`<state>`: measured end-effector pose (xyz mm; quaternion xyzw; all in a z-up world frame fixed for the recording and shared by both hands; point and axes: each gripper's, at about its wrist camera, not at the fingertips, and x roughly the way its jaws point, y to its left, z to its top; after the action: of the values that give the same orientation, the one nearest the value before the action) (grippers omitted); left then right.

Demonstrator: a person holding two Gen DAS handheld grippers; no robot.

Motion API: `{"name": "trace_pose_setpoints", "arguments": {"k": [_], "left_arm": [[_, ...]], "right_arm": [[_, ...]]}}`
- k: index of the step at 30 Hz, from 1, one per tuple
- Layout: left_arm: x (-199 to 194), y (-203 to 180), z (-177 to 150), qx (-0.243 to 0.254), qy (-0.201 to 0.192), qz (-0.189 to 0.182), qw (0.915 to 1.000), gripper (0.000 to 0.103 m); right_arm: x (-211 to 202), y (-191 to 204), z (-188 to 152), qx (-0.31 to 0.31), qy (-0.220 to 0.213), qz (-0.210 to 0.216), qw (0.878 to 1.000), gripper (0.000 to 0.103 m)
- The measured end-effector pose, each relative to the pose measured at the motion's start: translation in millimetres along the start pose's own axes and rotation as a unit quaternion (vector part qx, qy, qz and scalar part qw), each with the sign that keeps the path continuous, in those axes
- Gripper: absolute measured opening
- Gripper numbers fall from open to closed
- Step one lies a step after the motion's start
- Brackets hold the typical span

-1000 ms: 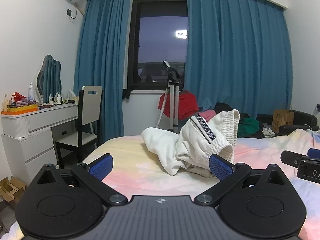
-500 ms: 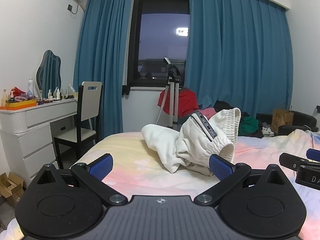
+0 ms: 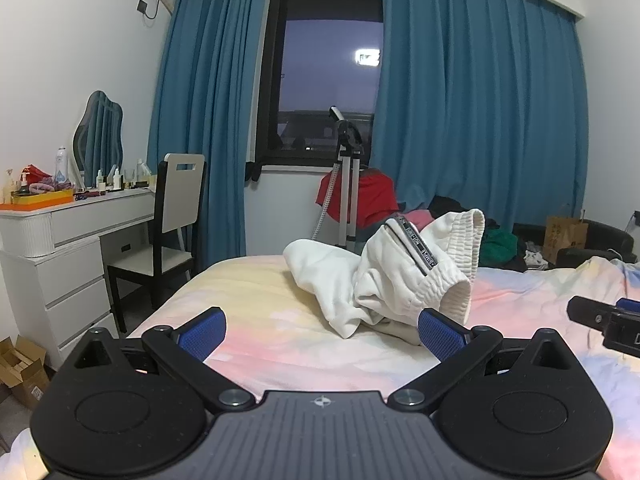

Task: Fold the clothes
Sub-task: 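Approach the white garment on the bed with both grippers open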

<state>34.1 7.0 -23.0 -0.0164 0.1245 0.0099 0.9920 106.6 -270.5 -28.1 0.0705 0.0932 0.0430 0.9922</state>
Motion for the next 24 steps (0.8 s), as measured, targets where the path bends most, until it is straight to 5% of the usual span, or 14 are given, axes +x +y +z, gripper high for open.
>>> {"name": "trace_pose_setpoints", "arguments": {"k": [8, 11, 12, 14, 24], "left_arm": [[0.4, 7.1, 0.8, -0.017, 0.007, -0.005, 0.9998, 0.103], [0.2, 6.6, -0.4, -0.014, 0.005, -0.005, 0.9999, 0.103], [-0.3, 6.0, -0.6, -0.012, 0.006, -0.005, 0.9999, 0.103], [-0.9, 5.0, -0.8, -0.008, 0.007, -0.007, 0.9999, 0.103], [-0.1, -1.3, -8.7, 0.009, 0.013, -0.02, 0.9997, 0.103]], "right_arm": [[-3.8, 12.7, -7.0, -0.016, -0.007, 0.004, 1.0, 0.075], [-2.6, 13.5, -9.2, -0.01, 0.003, 0.007, 1.0, 0.054], [-3.1, 15.6, -10.7, -0.012, 0.003, 0.0, 1.0, 0.04], [-3.6, 16.0, -9.9, -0.02, 0.003, -0.016, 1.0, 0.031], [-1.3, 12.0, -11.4, -0.024, -0.017, -0.054, 0.998, 0.031]]}}
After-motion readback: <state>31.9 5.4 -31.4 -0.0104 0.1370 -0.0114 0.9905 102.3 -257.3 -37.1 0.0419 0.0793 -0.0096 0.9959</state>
